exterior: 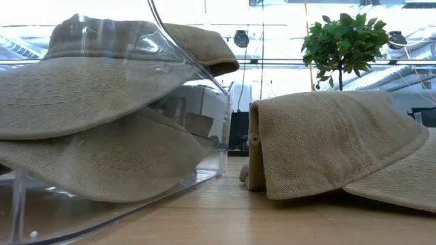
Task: Stack caps by color
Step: Stack the top brown cap on the other brown cap in the bottom transparent bin
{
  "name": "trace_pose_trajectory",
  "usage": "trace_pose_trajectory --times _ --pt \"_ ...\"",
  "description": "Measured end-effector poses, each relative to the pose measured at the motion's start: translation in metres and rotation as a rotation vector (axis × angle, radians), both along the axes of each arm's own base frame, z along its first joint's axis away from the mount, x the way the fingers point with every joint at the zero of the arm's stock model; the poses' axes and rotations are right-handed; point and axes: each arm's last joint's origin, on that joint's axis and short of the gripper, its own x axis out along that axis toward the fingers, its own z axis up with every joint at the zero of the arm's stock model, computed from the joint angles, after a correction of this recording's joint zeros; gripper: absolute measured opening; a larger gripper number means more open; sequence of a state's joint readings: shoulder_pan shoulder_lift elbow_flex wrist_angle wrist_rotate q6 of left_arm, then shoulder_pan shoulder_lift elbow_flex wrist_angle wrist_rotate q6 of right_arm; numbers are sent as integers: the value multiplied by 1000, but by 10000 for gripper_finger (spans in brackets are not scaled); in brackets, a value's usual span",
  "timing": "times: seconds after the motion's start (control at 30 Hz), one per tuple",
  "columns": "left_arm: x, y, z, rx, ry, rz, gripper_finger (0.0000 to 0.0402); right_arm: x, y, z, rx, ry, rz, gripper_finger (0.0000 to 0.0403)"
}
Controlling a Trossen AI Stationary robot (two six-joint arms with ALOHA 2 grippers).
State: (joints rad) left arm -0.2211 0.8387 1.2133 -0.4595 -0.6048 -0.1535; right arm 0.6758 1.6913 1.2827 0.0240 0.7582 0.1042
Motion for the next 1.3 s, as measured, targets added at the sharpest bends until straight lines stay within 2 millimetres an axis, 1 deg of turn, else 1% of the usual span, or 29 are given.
trace_pose_trajectory --times 0.13,0.2,0.43,0.63,0.9,1.0,1.1,1.3 --pt "0 0 0 0 0 0 175 -6 -4 6 8 13 -8 216" --pt "0 0 0 0 0 0 175 -8 -6 7 14 28 -16 215" --pt "0 0 0 0 0 0 175 -14 -12 -10 28 59 -35 214" --pt "0 0 0 0 0 -1 175 -16 -13 -18 48 56 -41 213" --pt "0 0 0 0 0 -1 175 -19 -12 -16 54 53 -35 212" --pt "0 0 0 0 0 0 175 -20 -14 -11 57 41 -33 212" --pt "0 0 0 0 0 0 175 -25 -18 2 78 13 -28 212" --pt "0 0 0 0 0 0 175 -42 -23 26 84 -21 1 212"
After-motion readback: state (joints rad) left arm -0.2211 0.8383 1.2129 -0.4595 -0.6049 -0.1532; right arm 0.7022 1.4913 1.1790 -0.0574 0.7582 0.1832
